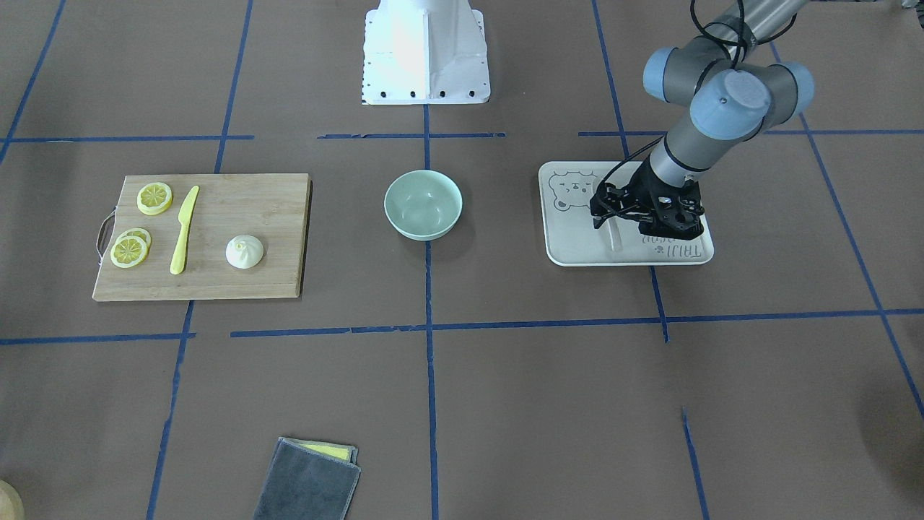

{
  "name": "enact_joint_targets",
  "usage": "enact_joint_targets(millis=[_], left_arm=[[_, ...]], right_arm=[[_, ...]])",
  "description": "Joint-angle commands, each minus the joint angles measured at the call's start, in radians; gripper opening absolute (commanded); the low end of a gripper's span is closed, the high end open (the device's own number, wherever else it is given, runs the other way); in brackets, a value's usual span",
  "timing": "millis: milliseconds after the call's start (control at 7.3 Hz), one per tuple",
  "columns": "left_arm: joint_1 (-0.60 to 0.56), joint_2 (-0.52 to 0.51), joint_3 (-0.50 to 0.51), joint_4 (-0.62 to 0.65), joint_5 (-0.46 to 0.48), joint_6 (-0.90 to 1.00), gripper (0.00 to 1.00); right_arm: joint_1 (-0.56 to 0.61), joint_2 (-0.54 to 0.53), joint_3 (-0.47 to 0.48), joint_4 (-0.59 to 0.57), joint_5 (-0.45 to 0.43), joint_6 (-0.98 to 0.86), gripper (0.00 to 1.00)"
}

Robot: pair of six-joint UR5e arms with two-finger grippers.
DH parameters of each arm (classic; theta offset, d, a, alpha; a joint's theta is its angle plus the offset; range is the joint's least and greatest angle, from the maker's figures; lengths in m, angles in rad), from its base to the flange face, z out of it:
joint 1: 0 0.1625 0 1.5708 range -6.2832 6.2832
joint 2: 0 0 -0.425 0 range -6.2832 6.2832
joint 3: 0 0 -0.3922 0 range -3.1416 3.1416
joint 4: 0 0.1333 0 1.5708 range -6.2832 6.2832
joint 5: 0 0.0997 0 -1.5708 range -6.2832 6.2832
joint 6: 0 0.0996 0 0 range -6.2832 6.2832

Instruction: Put spoon and bun in bowl

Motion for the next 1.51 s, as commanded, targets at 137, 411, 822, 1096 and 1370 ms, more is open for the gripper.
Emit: enact_joint_targets(millis=[137,411,822,1096,1370], left_arm=[[0.029,0.008,0.014,0.007,0.039,-0.012,0.82],[0.030,0.002,0.031,0.014,0.036,-0.019,0.74],[0.030,0.002,0.031,0.026,0.036,-0.022,0.45],[0.030,-0.004,0.028,0.062,0.034,-0.022,0.23],[0.030,-0.023,0.011,0.096,0.033,-0.024,0.00]], right_arm=[[0.000,0.001,0.001,0.002,0.002,0.000,1.00],[0.000,0.001,0.002,0.002,0.002,-0.006,1.00],[-0.002,0.001,-0.001,0.002,0.001,-0.008,1.00],[-0.002,0.001,0.000,0.000,0.001,-0.005,1.00],[-0.002,0.001,0.001,0.002,0.001,-0.003,1.00]])
